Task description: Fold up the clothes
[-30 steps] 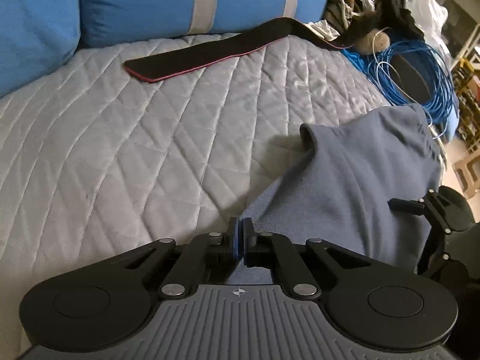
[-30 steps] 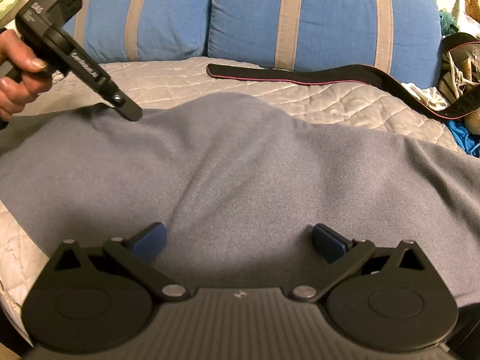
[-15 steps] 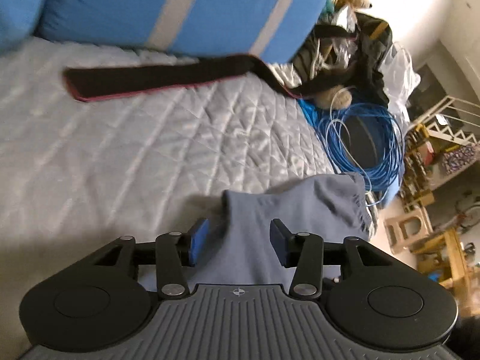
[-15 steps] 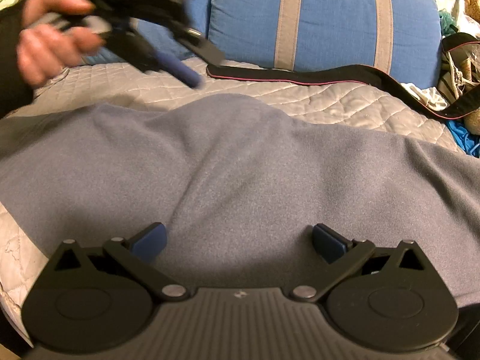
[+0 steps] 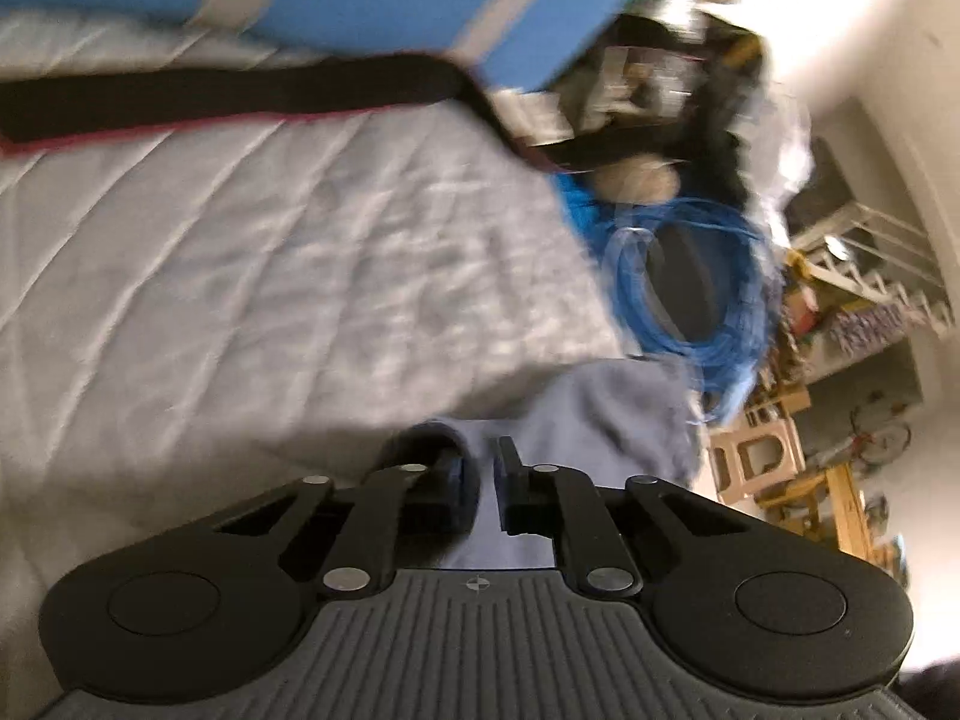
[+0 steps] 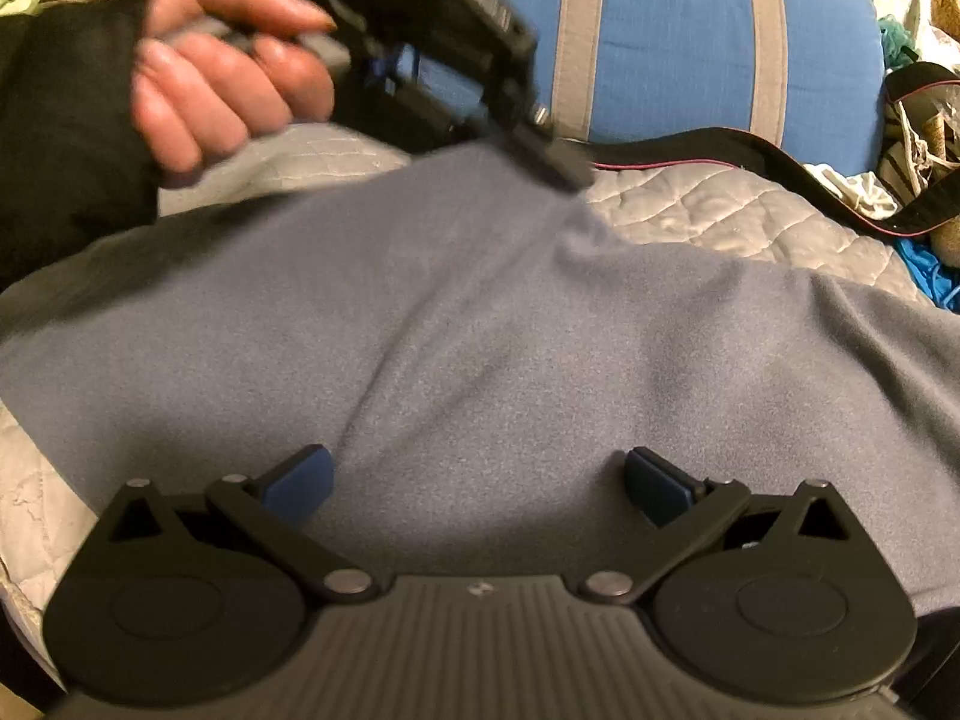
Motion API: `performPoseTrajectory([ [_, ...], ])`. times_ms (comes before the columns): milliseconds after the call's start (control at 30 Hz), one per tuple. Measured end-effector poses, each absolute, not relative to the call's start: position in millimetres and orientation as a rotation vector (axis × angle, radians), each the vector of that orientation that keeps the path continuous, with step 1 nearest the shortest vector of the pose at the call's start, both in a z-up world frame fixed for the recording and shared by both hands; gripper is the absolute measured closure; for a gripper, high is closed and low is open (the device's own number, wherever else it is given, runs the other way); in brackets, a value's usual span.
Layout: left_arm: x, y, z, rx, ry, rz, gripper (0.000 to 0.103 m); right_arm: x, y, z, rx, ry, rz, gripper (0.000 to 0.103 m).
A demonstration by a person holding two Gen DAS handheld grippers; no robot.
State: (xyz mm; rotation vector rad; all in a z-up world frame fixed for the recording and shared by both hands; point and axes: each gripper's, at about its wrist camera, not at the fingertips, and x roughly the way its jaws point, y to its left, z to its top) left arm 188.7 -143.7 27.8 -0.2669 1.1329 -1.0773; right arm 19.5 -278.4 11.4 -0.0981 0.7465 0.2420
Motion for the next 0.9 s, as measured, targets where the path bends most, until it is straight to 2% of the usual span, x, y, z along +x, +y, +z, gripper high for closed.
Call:
performPoseTrajectory([
  [133,125,-165,59,0.022,0.970,-1.123,0.095,18,-279,12,-0.095,0.751,0.243,0.001],
  [333,44,-182,53,0.389,0.739,-1.069,0.095,13,-283,21,-0.076,0.787,0.261,0.001],
  [600,15,-188,34,0.510,0.633,-1.034,0.095,-40,-281,56,-0.278,0.788,0.342,0.001],
  [733,-1,-198,23,0.636,0.576,-1.026,0.095,-52,-289,59,-0.282,0.802,0.340,0.001],
  [900,17,-190,25,0.525,0.657,-1.043,0.092,-40,-286,56,-0.249,0.809,0.340,0.001],
])
